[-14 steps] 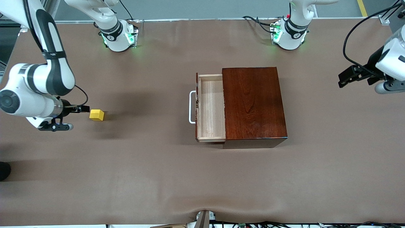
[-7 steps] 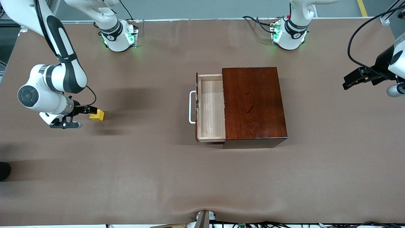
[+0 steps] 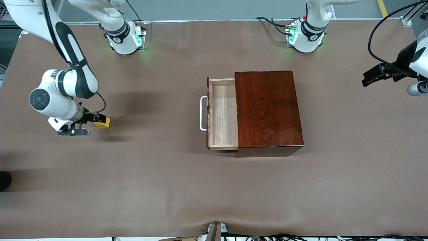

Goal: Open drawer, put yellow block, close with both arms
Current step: 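Lower the right gripper and grasp the yellow cube, then lift the yellow cube with the right gripper and carry it over the drawer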

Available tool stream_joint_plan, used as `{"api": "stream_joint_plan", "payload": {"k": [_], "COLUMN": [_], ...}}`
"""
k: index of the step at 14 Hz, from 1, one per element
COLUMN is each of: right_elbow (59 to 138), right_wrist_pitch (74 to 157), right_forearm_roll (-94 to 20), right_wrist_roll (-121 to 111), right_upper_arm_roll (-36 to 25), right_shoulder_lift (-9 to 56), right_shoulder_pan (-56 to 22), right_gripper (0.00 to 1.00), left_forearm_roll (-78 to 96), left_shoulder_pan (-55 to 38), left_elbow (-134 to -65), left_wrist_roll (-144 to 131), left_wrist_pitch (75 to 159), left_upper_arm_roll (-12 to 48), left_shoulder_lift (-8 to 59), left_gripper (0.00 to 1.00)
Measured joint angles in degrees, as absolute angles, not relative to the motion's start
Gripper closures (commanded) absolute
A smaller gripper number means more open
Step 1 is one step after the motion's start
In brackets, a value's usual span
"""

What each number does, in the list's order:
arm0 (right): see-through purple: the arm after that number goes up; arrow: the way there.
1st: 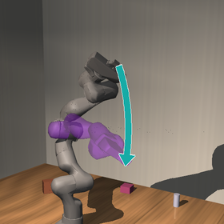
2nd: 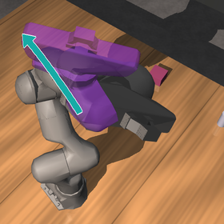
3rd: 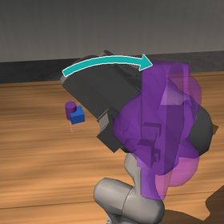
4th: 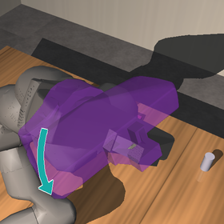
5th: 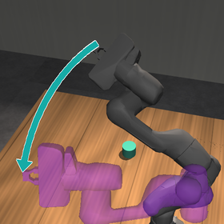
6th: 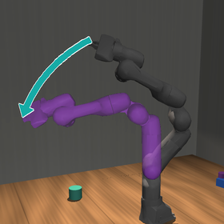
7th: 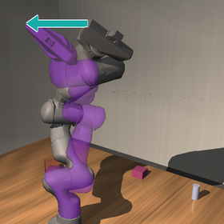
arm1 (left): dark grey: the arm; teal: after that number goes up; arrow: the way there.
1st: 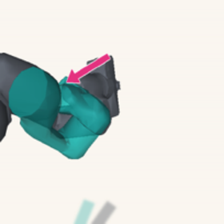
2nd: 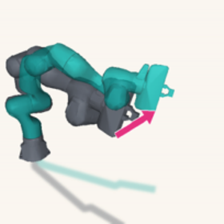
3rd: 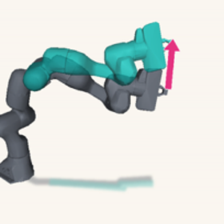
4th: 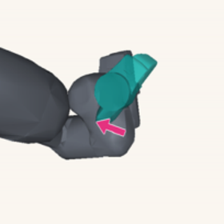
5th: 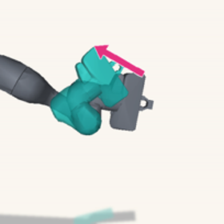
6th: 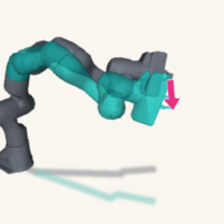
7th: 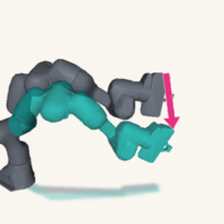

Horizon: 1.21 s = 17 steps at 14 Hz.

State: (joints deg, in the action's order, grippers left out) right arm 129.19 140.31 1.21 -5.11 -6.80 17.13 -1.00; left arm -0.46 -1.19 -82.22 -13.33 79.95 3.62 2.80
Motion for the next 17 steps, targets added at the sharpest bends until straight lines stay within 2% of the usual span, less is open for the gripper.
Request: {"api": "stream_joint_plan", "payload": {"k": [1,3,4,6,9,10,13,17], "right_elbow": [129.97,130.89,131.10,131.46,131.80,131.80,131.78,130.68], "right_wrist_pitch": [142.02,143.57,143.74,144.43,145.02,145.02,144.83,140.65], "right_forearm_roll": [1.21,1.21,1.21,1.21,1.21,1.21,1.21,1.21], "right_wrist_roll": [-5.11,-5.11,-5.11,-5.11,-5.11,-5.11,-5.14,-5.14], "right_upper_arm_roll": [-6.77,-6.72,-6.69,-6.58,-6.53,-6.53,-6.51,-6.13], "right_shoulder_lift": [17.59,18.01,18.03,18.05,18.04,18.03,18.01,16.66], "right_shoulder_pan": [-1.01,-1.02,-1.04,-1.18,-1.24,-1.24,-1.25,-1.48], "right_gripper": [0.08,0.39,0.49,0.64,0.97,1.00,1.00,1.00], "left_forearm_roll": [-0.46,-0.46,-0.46,-0.46,-0.46,-0.46,-0.46,-0.46], "left_shoulder_pan": [-1.20,-1.20,-1.20,-1.22,-1.22,-1.22,-1.32,-1.40], "left_elbow": [-82.22,-82.22,-82.22,-82.22,-82.22,-82.22,-82.22,-82.22], "left_wrist_roll": [-13.33,-13.33,-13.33,-13.33,-13.33,-13.33,-13.33,-13.33], "left_wrist_pitch": [79.89,79.82,79.79,79.78,79.77,79.77,79.77,79.77], "left_upper_arm_roll": [3.64,3.65,3.68,3.73,3.74,3.76,3.81,3.89], "left_shoulder_lift": [2.80,2.80,2.80,2.80,2.80,2.80,2.80,2.80], "left_gripper": [0.00,0.00,0.00,0.00,0.00,0.00,0.00,0.00]}}
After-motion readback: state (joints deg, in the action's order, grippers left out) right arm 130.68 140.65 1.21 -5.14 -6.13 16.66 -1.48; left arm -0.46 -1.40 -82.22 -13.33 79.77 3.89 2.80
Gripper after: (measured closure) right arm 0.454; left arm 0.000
